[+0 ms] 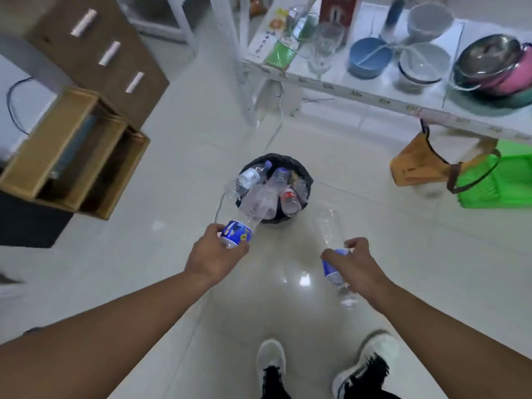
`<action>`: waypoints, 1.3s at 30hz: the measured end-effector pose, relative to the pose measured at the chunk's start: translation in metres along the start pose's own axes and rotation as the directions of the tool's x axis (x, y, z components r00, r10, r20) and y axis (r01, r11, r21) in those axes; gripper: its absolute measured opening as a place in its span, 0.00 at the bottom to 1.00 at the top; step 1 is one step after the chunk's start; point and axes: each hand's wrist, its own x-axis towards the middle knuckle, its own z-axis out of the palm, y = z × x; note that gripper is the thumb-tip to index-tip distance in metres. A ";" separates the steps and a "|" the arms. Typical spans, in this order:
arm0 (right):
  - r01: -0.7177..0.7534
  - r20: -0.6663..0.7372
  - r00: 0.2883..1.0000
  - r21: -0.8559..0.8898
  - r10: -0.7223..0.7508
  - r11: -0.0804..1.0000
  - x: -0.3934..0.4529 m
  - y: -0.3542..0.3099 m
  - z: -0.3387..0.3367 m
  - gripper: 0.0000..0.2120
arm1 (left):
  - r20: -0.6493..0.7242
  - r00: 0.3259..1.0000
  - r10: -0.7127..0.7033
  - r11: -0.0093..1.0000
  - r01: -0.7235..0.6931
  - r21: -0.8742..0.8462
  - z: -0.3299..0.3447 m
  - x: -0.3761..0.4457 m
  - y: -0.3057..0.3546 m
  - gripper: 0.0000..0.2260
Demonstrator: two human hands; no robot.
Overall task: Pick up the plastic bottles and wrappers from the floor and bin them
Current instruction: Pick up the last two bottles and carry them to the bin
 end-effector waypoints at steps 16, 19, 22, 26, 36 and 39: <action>0.031 0.035 0.999 -0.163 -0.025 0.986 0.175 -0.128 0.013 0.23 | -0.044 0.988 -0.148 0.983 0.152 0.104 0.060 0.140 0.051 0.23; 0.004 0.081 0.997 -0.240 0.015 0.971 0.205 -0.136 0.020 0.15 | -0.062 0.990 -0.128 0.968 0.139 0.211 0.083 0.163 0.053 0.26; 0.018 0.110 0.994 -0.302 0.016 0.953 0.233 -0.145 0.034 0.14 | -0.022 0.992 -0.126 0.970 0.128 0.206 0.102 0.184 0.056 0.28; -0.004 0.096 0.994 -0.398 0.046 0.917 0.268 -0.164 0.055 0.18 | 0.028 0.998 -0.062 0.973 0.055 0.224 0.118 0.217 0.063 0.27; -0.105 0.062 0.985 -0.507 0.158 0.855 0.328 -0.173 0.104 0.11 | 0.139 0.980 -0.143 0.959 0.102 0.265 0.135 0.278 0.057 0.34; -0.108 0.036 0.989 -0.496 0.144 0.862 0.313 -0.172 0.104 0.22 | 0.129 0.981 -0.142 0.961 0.105 0.257 0.126 0.268 0.059 0.35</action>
